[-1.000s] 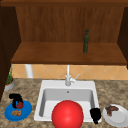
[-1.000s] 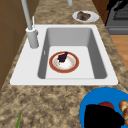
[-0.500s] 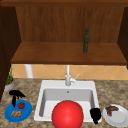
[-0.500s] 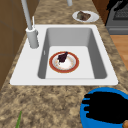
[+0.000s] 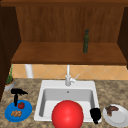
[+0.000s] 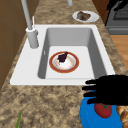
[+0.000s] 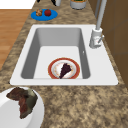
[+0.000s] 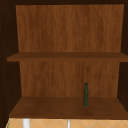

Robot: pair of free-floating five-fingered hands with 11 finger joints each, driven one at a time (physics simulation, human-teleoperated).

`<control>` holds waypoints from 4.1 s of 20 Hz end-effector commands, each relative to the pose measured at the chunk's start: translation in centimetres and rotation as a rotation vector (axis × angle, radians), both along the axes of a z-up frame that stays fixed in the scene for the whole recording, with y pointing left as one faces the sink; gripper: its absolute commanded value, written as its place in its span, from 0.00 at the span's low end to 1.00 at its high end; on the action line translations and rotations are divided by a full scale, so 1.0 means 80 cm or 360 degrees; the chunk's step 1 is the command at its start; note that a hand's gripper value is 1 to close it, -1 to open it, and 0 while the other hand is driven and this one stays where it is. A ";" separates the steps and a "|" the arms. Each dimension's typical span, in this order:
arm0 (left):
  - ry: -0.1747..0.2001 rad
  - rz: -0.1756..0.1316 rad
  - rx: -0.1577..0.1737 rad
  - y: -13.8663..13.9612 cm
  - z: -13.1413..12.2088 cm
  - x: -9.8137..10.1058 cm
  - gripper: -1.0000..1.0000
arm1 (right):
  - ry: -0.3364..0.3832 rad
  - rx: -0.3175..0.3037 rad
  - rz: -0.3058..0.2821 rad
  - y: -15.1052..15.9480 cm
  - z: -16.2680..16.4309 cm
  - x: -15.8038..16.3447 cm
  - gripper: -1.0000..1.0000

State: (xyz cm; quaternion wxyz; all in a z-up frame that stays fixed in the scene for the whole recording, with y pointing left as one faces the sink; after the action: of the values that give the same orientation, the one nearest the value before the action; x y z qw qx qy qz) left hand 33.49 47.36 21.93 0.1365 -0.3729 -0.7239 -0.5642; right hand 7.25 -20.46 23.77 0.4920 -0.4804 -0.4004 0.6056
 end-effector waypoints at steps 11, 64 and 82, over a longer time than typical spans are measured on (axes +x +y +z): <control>-0.0042 0.0067 0.0087 -0.071 0.081 -0.022 0.00 | 0.0000 0.0000 0.0000 0.000 0.000 0.000 0.50; -0.0057 0.0197 0.0152 -0.197 0.084 -0.174 0.00 | 0.0000 0.0000 0.0000 0.000 0.000 0.000 0.50; -0.0093 0.0182 0.0246 -0.220 0.099 -0.273 0.00 | 0.0000 0.0000 0.0000 0.000 0.000 0.000 0.50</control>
State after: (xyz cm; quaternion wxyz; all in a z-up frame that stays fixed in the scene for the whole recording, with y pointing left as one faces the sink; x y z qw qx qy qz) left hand 12.78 30.76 29.80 0.1626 -0.3314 -0.6975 -0.6142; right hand 7.25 -20.46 23.77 0.4920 -0.4804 -0.4004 0.6056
